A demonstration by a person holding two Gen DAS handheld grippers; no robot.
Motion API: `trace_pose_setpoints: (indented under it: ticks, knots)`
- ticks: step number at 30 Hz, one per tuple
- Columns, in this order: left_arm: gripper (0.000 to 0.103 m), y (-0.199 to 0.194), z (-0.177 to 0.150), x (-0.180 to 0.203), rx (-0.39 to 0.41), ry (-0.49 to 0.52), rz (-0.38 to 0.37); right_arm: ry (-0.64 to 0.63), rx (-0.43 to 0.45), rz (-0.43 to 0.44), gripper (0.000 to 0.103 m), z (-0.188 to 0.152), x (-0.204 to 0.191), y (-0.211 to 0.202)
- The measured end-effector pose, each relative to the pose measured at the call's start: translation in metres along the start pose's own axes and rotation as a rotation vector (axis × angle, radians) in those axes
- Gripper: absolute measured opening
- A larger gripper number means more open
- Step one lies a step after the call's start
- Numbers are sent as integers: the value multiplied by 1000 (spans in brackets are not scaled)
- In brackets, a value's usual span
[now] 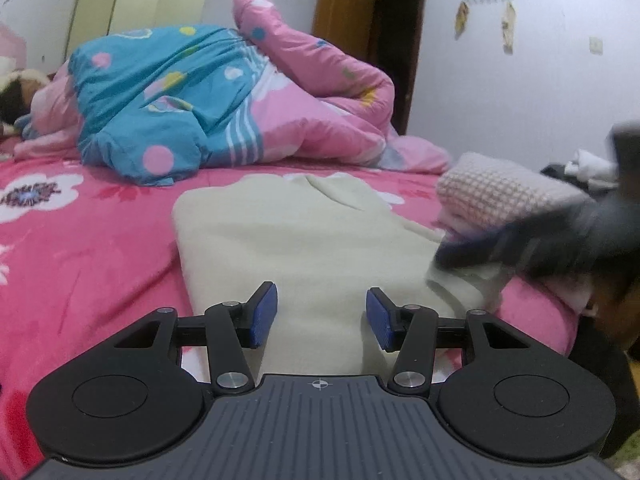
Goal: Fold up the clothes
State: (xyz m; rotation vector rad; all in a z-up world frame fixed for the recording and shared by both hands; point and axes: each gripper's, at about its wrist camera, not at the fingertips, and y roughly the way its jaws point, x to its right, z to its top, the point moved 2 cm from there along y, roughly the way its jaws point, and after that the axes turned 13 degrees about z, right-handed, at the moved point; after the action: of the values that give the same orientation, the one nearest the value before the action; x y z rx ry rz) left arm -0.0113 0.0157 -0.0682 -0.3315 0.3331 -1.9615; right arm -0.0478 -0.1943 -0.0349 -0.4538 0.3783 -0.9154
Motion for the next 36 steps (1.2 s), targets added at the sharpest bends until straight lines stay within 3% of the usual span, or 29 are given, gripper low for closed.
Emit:
trace_pose_setpoints:
  ticks: [2,8,12,15,21,26,30,36]
  knots:
    - [50,-2,3,-6,1,-34,-10,-30,3,-2,26,-18,3,12]
    - [50,-1,24,-13,58,-75,0,-26,2,4,25,-15,0,9]
    - [50,22,15,-2,-17,-14,36,-8,-4,12,25,-11,3,12]
    - [50,24,11,-1,-19,-13,53,13,-30,18,25,1,5,9]
    - [51,25,5,1,-19,-5,84,-11,88,23,25,35,5,-3]
    - [52,26,5,1,-23,-18,80,34,34,27,26,9,22,33]
    - [52,27,5,1,-22,-19,81,111,31,50,26,10,32,34]
    - [52,26,5,1,-23,-21,84,77,23,31,26,9,27,35]
